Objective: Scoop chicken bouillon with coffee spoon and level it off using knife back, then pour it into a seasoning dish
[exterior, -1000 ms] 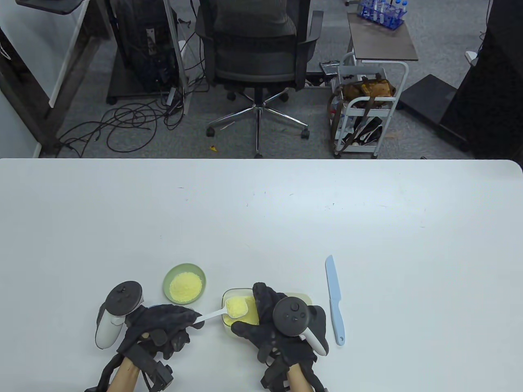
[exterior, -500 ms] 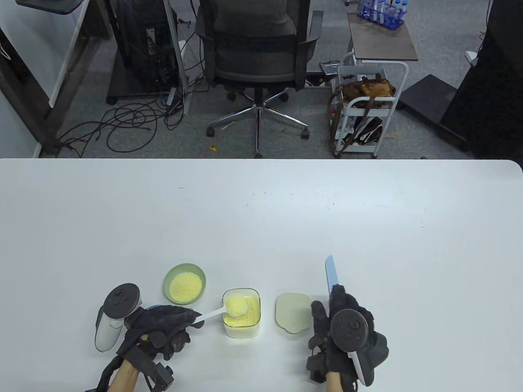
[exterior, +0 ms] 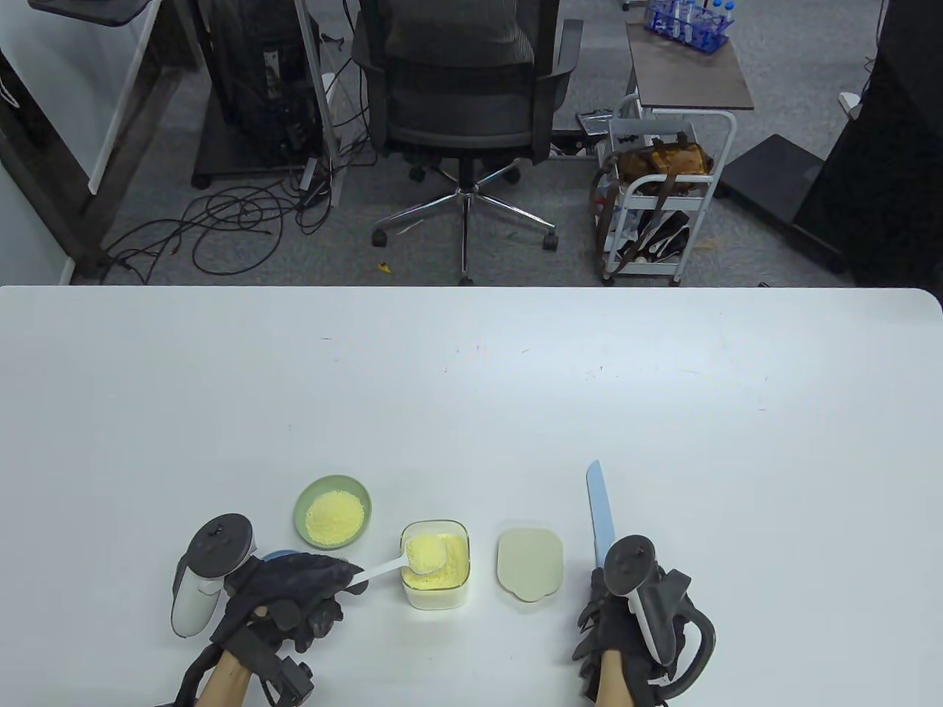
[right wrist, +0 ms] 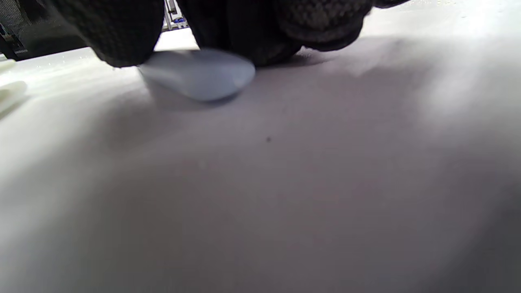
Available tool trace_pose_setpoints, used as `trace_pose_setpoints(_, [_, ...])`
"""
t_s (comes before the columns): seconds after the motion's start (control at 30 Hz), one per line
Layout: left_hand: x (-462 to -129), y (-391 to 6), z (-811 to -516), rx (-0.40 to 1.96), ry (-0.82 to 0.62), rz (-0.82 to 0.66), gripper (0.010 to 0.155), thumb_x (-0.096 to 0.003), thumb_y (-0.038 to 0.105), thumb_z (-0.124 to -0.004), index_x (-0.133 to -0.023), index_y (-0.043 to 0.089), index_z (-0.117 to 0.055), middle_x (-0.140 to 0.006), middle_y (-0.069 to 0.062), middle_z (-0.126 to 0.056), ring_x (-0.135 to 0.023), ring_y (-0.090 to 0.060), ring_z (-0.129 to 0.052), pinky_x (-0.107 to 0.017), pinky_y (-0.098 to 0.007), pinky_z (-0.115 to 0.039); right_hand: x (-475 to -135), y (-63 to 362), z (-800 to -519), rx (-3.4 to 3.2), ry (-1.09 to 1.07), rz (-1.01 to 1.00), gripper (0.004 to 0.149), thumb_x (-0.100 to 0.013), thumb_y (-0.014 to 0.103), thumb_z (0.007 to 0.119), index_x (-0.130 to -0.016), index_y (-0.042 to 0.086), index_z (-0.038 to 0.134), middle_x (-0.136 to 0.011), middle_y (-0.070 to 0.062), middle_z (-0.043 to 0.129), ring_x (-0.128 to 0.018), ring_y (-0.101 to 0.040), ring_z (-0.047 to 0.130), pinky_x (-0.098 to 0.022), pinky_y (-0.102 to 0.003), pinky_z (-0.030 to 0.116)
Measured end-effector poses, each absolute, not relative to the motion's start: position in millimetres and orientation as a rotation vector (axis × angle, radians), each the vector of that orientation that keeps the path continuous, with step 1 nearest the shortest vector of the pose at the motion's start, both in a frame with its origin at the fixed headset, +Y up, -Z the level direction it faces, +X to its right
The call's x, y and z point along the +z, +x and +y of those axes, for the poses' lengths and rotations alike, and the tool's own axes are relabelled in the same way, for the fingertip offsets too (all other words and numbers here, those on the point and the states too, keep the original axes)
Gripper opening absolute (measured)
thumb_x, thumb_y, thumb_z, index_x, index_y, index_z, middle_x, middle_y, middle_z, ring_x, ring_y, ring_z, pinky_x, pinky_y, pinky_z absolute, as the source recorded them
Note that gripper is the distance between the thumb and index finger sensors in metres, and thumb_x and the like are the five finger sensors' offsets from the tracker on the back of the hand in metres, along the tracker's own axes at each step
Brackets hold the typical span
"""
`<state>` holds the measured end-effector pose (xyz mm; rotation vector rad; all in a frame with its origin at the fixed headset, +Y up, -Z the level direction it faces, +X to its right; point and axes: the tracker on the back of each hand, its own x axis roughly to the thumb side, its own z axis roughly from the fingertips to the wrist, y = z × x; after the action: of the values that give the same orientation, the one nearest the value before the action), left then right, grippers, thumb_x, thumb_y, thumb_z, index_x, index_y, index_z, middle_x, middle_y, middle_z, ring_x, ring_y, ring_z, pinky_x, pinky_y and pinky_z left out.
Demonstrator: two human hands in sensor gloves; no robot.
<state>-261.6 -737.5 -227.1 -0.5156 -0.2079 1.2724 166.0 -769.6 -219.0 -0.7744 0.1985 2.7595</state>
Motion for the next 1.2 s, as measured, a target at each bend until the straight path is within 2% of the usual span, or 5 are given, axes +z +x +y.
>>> trace_pose_setpoints(0.33, [-226.7, -261.6, -737.1, 1.282, -0.512, -0.210, 0.046, -0.0460, 0.035, -0.078, -0.066, -0.005, -0.089, -0.010, 0.000, -0.097, 0.014, -0.003, -0.086, -0.037, -0.033, -0.084, -229.6, 163.1, -775.9, 2.763, -0.710, 0.339, 0.052, -0.046, 0.036, 0.079, -0.083, 0.003, 0.065, -0.061, -0.020, 0.075, -0.044, -0.033, 0.069, -0.063, -0.066, 0.042])
trace_pose_setpoints(0.7, [-225.9, -261.4, -737.5, 1.279, -0.503, -0.214, 0.046, -0.0460, 0.035, -0.078, -0.066, -0.005, -0.089, -0.010, 0.000, -0.097, 0.014, -0.003, -0.086, -0.037, -0.034, -0.084, -222.9, 160.3, -772.6, 2.746, -0.567, 0.225, 0.046, -0.047, 0.037, 0.079, -0.080, 0.007, 0.068, -0.061, -0.018, 0.077, -0.043, -0.029, 0.071, -0.063, -0.063, 0.045])
trace_pose_setpoints(0.93, [-226.0, -261.5, -737.8, 1.279, -0.499, -0.204, 0.046, -0.0457, 0.035, -0.078, -0.066, -0.005, -0.089, -0.010, 0.000, -0.097, 0.014, -0.003, -0.086, -0.037, -0.034, -0.084, -206.6, 125.1, -731.0, 2.571, -0.119, -0.041, 0.045, -0.046, 0.037, 0.081, -0.077, 0.005, 0.074, -0.057, -0.018, 0.082, -0.039, -0.029, 0.075, -0.060, -0.064, 0.051])
trace_pose_setpoints(1.03, [-226.1, -261.6, -737.9, 1.280, -0.499, -0.197, 0.046, -0.0460, 0.035, -0.078, -0.066, -0.005, -0.089, -0.010, 0.000, -0.097, 0.014, -0.003, -0.086, -0.037, -0.034, -0.084, -198.6, 96.7, -719.4, 2.406, 0.175, 0.015, 0.045, -0.046, 0.037, 0.081, -0.077, 0.005, 0.074, -0.056, -0.018, 0.082, -0.038, -0.029, 0.075, -0.059, -0.064, 0.051])
trace_pose_setpoints(1.2, [-226.1, -262.3, -737.4, 1.280, -0.498, -0.195, 0.046, -0.0460, 0.035, -0.078, -0.066, -0.006, -0.089, -0.010, -0.001, -0.097, 0.014, -0.003, -0.086, -0.037, -0.034, -0.084, -193.0, 61.3, -720.1, 2.316, 0.418, 0.146, 0.045, -0.047, 0.037, 0.081, -0.077, 0.005, 0.074, -0.057, -0.018, 0.082, -0.039, -0.029, 0.074, -0.060, -0.064, 0.050])
